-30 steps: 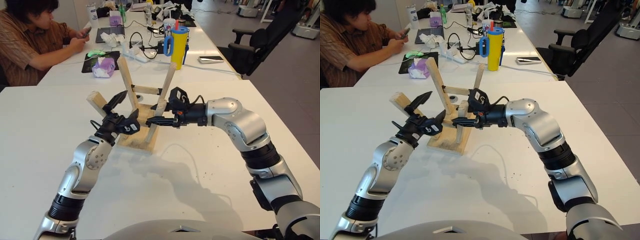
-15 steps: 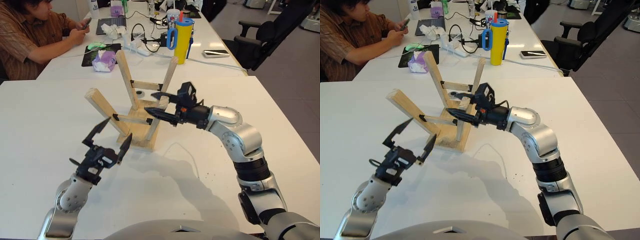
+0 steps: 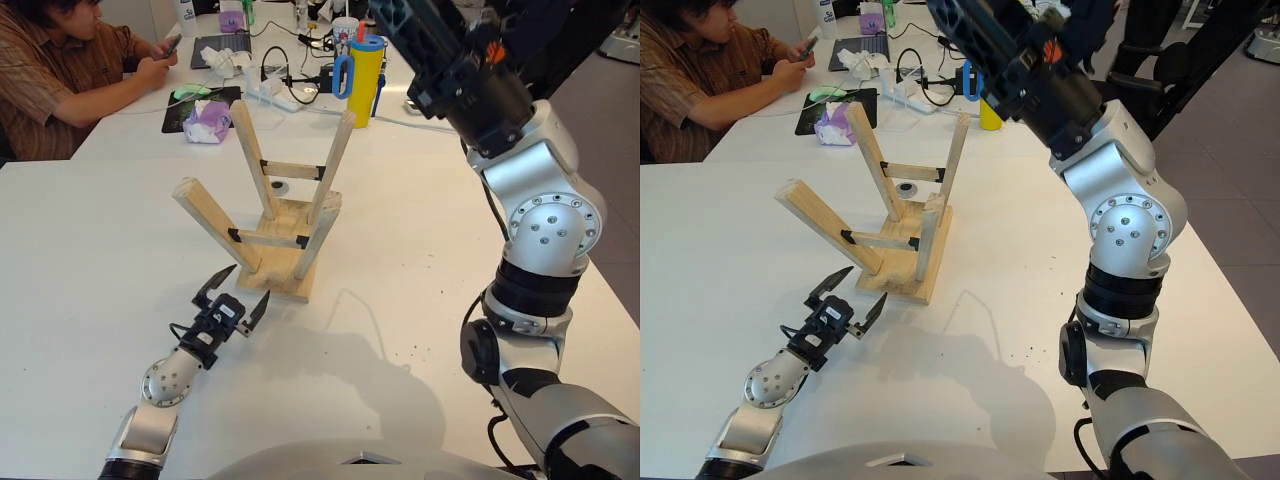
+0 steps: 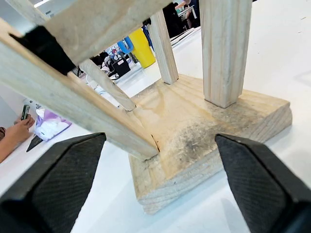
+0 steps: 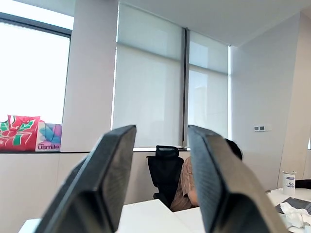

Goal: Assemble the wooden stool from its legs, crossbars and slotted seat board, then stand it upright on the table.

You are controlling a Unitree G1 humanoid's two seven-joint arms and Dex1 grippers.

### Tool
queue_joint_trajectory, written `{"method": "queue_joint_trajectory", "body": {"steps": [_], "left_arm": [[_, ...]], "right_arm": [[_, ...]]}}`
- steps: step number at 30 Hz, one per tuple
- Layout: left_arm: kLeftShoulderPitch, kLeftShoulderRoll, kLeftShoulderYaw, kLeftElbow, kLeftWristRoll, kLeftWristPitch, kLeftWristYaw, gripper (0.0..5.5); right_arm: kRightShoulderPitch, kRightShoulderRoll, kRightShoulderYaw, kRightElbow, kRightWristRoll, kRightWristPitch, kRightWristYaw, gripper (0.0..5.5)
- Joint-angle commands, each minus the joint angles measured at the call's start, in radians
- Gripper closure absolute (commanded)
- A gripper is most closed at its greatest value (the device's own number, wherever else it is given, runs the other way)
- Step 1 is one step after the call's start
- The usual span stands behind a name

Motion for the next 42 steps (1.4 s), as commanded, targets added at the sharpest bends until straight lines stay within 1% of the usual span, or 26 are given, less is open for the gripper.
{"method": "queue_joint_trajectory", "body": {"steps": [1,3,4,6,7,8,10,13,15,16,18,19,21,23,24,27,29,33,36,40,41,42], "left_arm": [[-0.002,-0.003,-0.015,0.023,0.018,0.034,0.003,1.30],[-0.003,-0.004,-0.023,0.032,0.031,0.049,0.006,1.30],[-0.003,-0.006,-0.025,0.033,0.032,0.055,0.007,1.30],[-0.014,-0.012,-0.033,0.045,0.038,0.075,0.005,1.30],[-0.018,-0.013,-0.036,0.048,0.040,0.079,0.005,1.30],[-0.021,-0.012,-0.039,0.051,0.047,0.087,0.005,1.30],[-0.021,-0.015,-0.034,0.052,0.044,0.095,0.013,1.30],[-0.016,-0.017,-0.026,0.046,0.043,0.096,0.028,1.30],[0.001,-0.018,-0.020,0.025,0.038,0.083,0.039,1.30],[0.013,-0.016,-0.018,0.014,0.036,0.077,0.042,1.30],[0.044,-0.014,-0.011,-0.008,0.028,0.062,0.050,1.30],[0.060,-0.011,-0.007,-0.019,0.028,0.058,0.054,1.30],[0.084,-0.010,0.004,-0.034,0.032,0.061,0.067,1.30],[0.093,-0.007,0.024,-0.023,0.059,0.105,0.096,1.30],[0.089,-0.006,0.034,-0.008,0.072,0.131,0.110,1.30],[0.047,-0.004,0.037,0.031,0.112,0.212,0.134,1.30],[0.012,-0.010,0.028,0.059,0.127,0.272,0.138,1.30],[-0.048,-0.040,0.010,0.096,0.120,0.354,0.143,1.30],[-0.090,-0.067,-0.006,0.108,0.117,0.387,0.157,1.30],[-0.190,-0.128,-0.022,0.143,0.118,0.424,0.201,1.30],[-0.203,-0.138,-0.025,0.139,0.121,0.429,0.211,1.30],[-0.208,-0.144,-0.027,0.128,0.125,0.433,0.220,1.30]], "right_arm": [[0.128,0.051,0.148,-0.005,-0.056,0.068,-0.074,3.84],[0.293,0.016,0.377,0.085,-0.238,0.122,-0.134,3.84],[0.351,-0.001,0.453,0.124,-0.297,0.132,-0.144,3.84],[0.446,-0.027,0.570,0.206,-0.394,0.151,-0.149,3.84],[0.468,-0.028,0.581,0.215,-0.403,0.154,-0.148,3.84],[0.471,-0.035,0.581,0.205,-0.408,0.149,-0.141,3.84],[0.425,-0.030,0.517,0.153,-0.370,0.114,-0.119,3.84],[0.309,0.011,0.343,0.088,-0.217,0.086,-0.095,3.84],[0.225,0.029,0.202,0.095,-0.076,0.094,-0.099,3.84],[0.192,0.021,0.152,0.112,-0.035,0.097,-0.095,3.84],[0.150,-0.029,0.113,0.170,-0.066,0.067,-0.051,3.84],[0.139,-0.057,0.114,0.210,-0.105,0.052,-0.027,3.84],[0.135,-0.106,0.155,0.279,-0.203,-0.006,0.038,3.84],[0.156,-0.156,0.307,0.360,-0.394,-0.139,0.139,3.84],[0.169,-0.155,0.369,0.393,-0.454,-0.194,0.196,3.84],[0.194,-0.107,0.458,0.448,-0.522,-0.316,0.326,3.84],[0.211,-0.098,0.513,0.436,-0.553,-0.357,0.404,3.84],[0.257,-0.095,0.579,0.362,-0.549,-0.337,0.512,3.84],[0.289,-0.084,0.595,0.333,-0.561,-0.309,0.504,3.84],[0.364,-0.019,0.548,0.368,-0.631,-0.269,0.295,3.84],[0.401,-0.010,0.530,0.357,-0.638,-0.254,0.246,4.03],[0.446,0.009,0.498,0.327,-0.623,-0.235,0.193,4.09]]}}
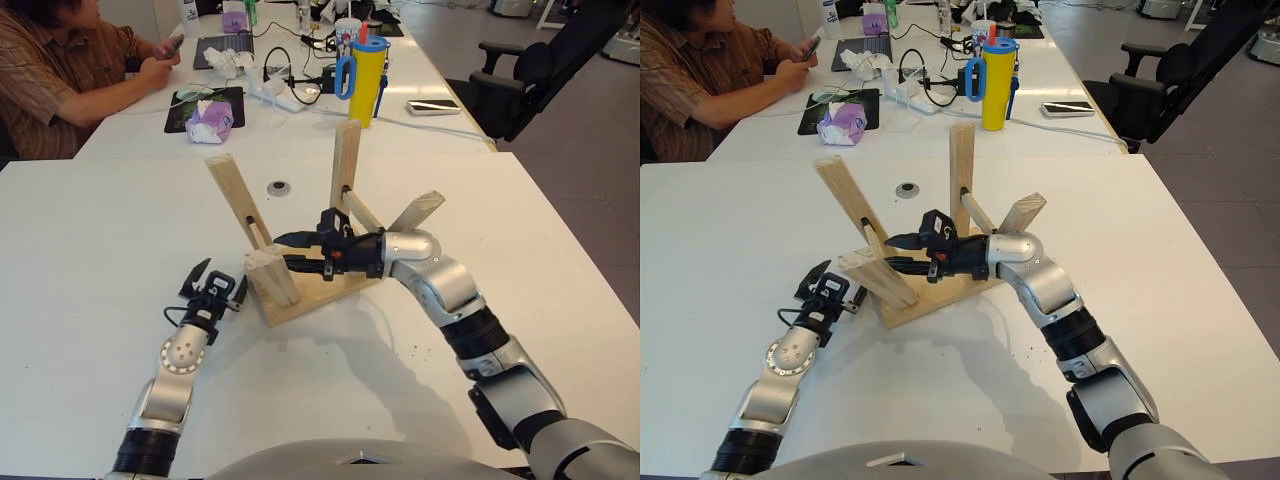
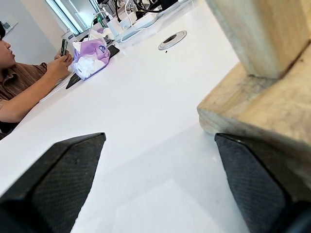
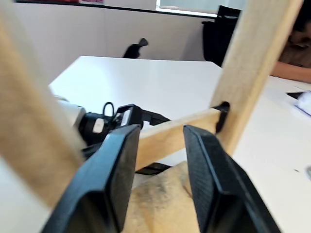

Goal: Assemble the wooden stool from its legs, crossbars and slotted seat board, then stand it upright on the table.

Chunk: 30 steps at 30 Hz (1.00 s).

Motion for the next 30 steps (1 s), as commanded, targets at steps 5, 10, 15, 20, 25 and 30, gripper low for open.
{"method": "queue_joint_trajectory", "body": {"steps": [5,10,15,20,25,30], "left_arm": [[0.100,-0.030,-0.002,-0.113,0.027,0.055,0.056,1.30],[0.302,0.026,0.016,-0.342,0.016,0.042,0.000,1.30],[0.371,0.083,0.013,-0.427,-0.011,0.031,-0.090,1.30],[0.319,0.074,-0.015,-0.404,-0.036,0.094,-0.147,1.30],[0.302,0.093,-0.020,-0.406,-0.051,0.130,-0.192,1.30],[0.259,0.148,-0.049,-0.391,-0.054,0.170,-0.289,1.30]], "right_arm": [[0.364,0.128,-0.186,-0.395,0.213,0.176,-0.294,4.83],[0.557,-0.035,-0.236,-0.554,0.261,0.303,-0.286,5.48],[0.669,-0.150,-0.376,-0.433,0.134,0.243,-0.349,5.48],[0.540,-0.186,-0.417,-0.202,0.000,0.147,-0.398,5.48],[0.376,-0.164,-0.331,0.025,-0.110,0.045,-0.354,5.48],[0.316,-0.150,-0.269,0.164,-0.173,0.018,-0.319,5.48]]}}
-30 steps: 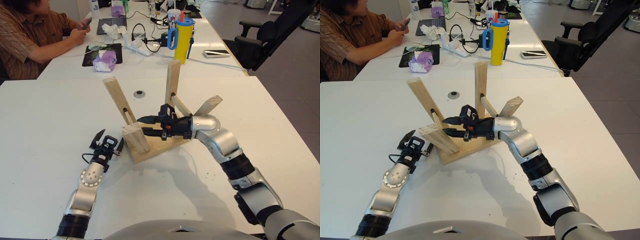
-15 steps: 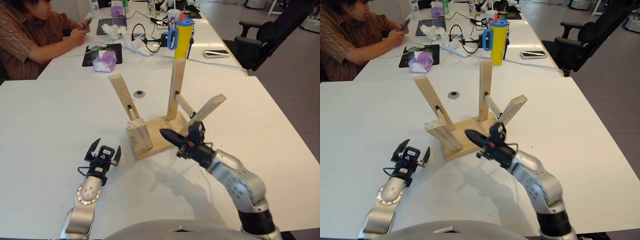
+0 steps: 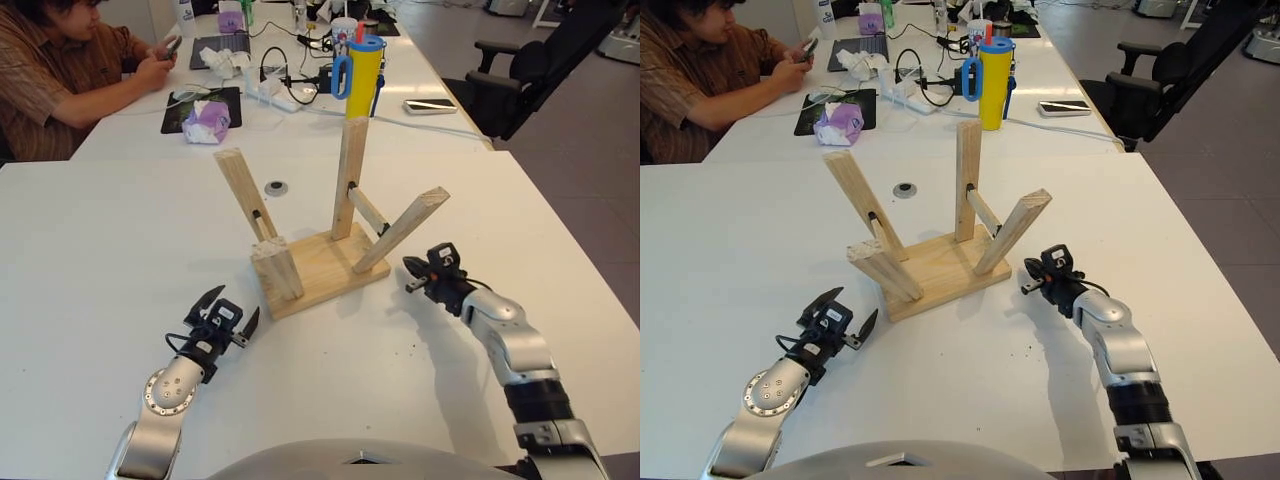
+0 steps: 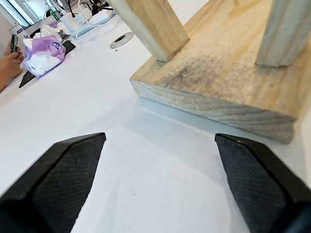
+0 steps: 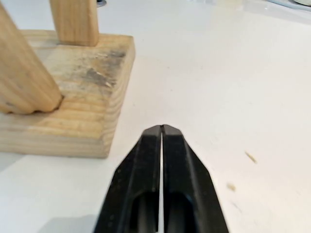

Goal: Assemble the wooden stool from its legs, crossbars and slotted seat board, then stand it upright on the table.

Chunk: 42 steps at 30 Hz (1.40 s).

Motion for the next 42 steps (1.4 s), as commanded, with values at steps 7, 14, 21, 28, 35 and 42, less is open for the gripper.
{"method": "queue_joint_trajectory", "body": {"steps": [7,14,21,28,35,42], "left_arm": [[-0.094,0.036,-0.064,0.005,-0.047,0.085,-0.131,1.30],[-0.237,-0.076,-0.016,-0.134,-0.276,0.237,-0.165,1.30],[-0.340,-0.104,0.030,-0.259,-0.362,0.428,-0.135,1.30],[-0.385,-0.101,0.054,-0.280,-0.385,0.498,-0.123,1.30],[-0.429,-0.104,0.083,-0.283,-0.394,0.535,-0.099,1.30],[-0.269,0.042,0.068,-0.183,-0.337,0.354,-0.199,1.30]], "right_arm": [[0.025,0.031,0.072,0.005,-0.016,0.079,0.077,5.48],[-0.009,0.079,0.008,-0.229,0.156,0.311,0.086,5.48],[-0.109,0.109,-0.090,-0.394,0.290,0.542,0.045,5.48],[-0.221,0.160,-0.200,-0.455,0.379,0.675,-0.010,5.48],[-0.274,0.180,-0.269,-0.386,0.372,0.684,-0.048,5.48],[-0.226,0.129,-0.298,-0.339,0.325,0.579,-0.041,5.48]]}}
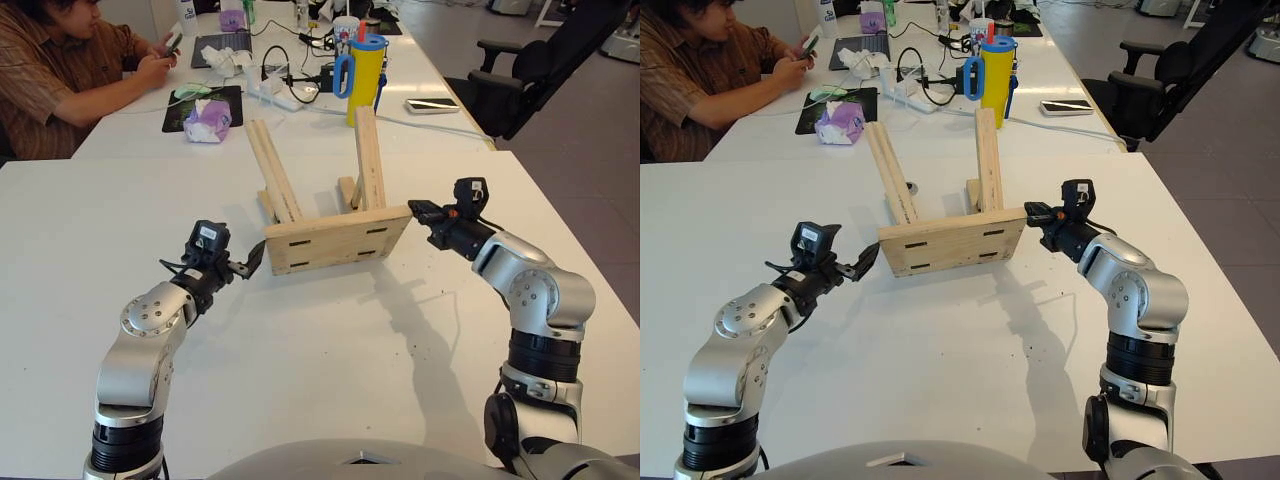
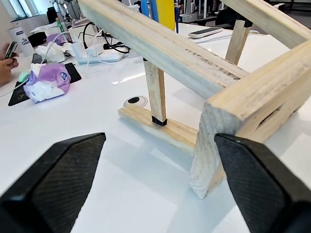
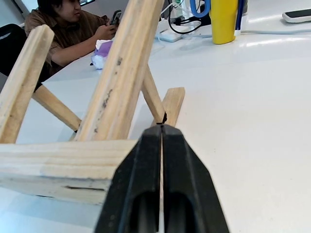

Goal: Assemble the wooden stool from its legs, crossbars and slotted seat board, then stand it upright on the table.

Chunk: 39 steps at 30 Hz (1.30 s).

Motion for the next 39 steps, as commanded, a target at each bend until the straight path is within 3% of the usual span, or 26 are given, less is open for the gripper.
{"method": "queue_joint_trajectory", "body": {"steps": [1,7,13,19,25,32,36,39], "left_arm": [[0.096,0.062,-0.054,0.066,-0.033,-0.170,-0.132,1.30],[0.098,0.132,-0.049,0.230,-0.035,-0.428,-0.255,1.30],[0.008,0.092,-0.113,0.325,-0.027,-0.519,-0.275,1.30],[-0.055,0.068,-0.159,0.414,-0.020,-0.534,-0.277,2.15],[-0.101,0.069,-0.138,0.499,-0.108,-0.440,-0.327,3.35],[-0.162,0.045,-0.121,0.495,-0.212,-0.330,-0.372,4.07],[-0.218,-0.039,-0.013,0.359,-0.487,-0.045,-0.287,4.09],[-0.348,-0.160,0.150,0.313,-0.903,0.153,-0.025,4.09]], "right_arm": [[-0.007,0.015,-0.002,0.000,0.072,-0.041,0.065,5.48],[-0.050,-0.039,-0.082,0.074,0.105,-0.129,0.084,5.48],[-0.095,-0.059,-0.113,0.172,0.110,-0.211,0.081,5.48],[-0.111,-0.045,-0.097,0.246,0.096,-0.274,0.068,5.50],[-0.098,-0.024,-0.086,0.260,0.102,-0.310,0.051,5.50],[-0.102,-0.018,-0.114,0.336,0.105,-0.356,0.037,5.50],[-0.102,-0.034,-0.156,0.476,0.055,-0.444,-0.030,5.50],[-0.074,-0.035,-0.152,0.541,0.006,-0.487,-0.081,5.50]]}}
